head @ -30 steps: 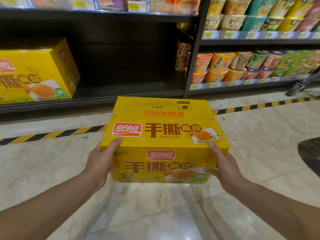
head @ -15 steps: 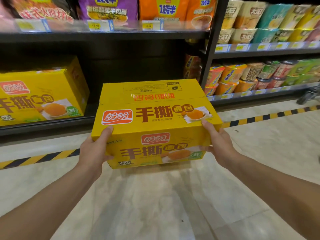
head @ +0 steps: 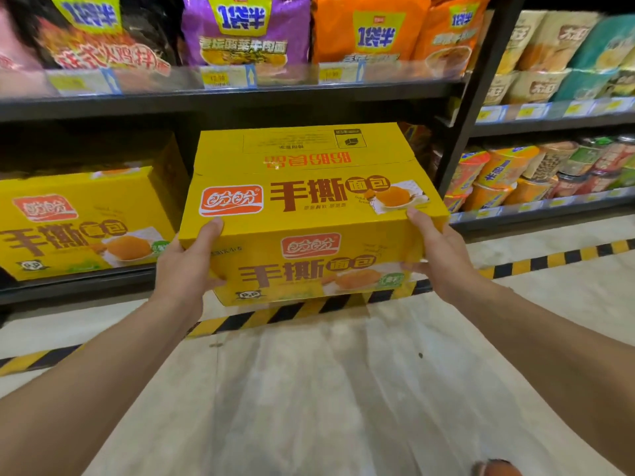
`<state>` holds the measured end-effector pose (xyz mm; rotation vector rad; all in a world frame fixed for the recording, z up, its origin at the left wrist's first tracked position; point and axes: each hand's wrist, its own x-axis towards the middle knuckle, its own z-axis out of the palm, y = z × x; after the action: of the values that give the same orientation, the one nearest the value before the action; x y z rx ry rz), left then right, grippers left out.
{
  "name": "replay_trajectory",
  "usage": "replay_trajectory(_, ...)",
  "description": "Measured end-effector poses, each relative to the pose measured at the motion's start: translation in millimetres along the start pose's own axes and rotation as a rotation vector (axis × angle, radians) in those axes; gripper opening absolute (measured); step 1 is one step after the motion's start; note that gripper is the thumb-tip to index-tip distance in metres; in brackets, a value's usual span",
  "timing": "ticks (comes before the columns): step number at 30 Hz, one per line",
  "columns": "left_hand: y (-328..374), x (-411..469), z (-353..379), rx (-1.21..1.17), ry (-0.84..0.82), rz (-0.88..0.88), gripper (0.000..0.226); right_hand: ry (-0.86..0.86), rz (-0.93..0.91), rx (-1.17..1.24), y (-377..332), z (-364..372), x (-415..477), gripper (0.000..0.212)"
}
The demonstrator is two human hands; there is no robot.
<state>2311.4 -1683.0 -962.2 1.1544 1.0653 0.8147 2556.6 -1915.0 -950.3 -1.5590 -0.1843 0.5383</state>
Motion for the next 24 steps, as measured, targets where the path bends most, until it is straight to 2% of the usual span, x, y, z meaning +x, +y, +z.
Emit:
replay_trajectory(7,-9,44,36,0.011,0.047,-0.001,0.036,-0.030,0.043,-0.035,8,11,80,0.045)
replay_trajectory(11,-17,64,62,0.040,0.107,-0.053,0.044,-0.057,0.084,-0.054,13,6,124,0.042)
replay_trajectory(16,-12,80,94,0.073,0.133,-0.103,0.032,-0.121,0.098,-0.064,9,-1,169,0.044)
replay_trajectory(19,-12,97,112,0.096,0.132,-0.103,0.051,-0.125,0.060,-0.093,10,1,194,0.058)
replay_trajectory(24,-18,117,113,0.117,0.106,-0.052,0.075,-0.147,-0.023,-0.183,12,4,210,0.066)
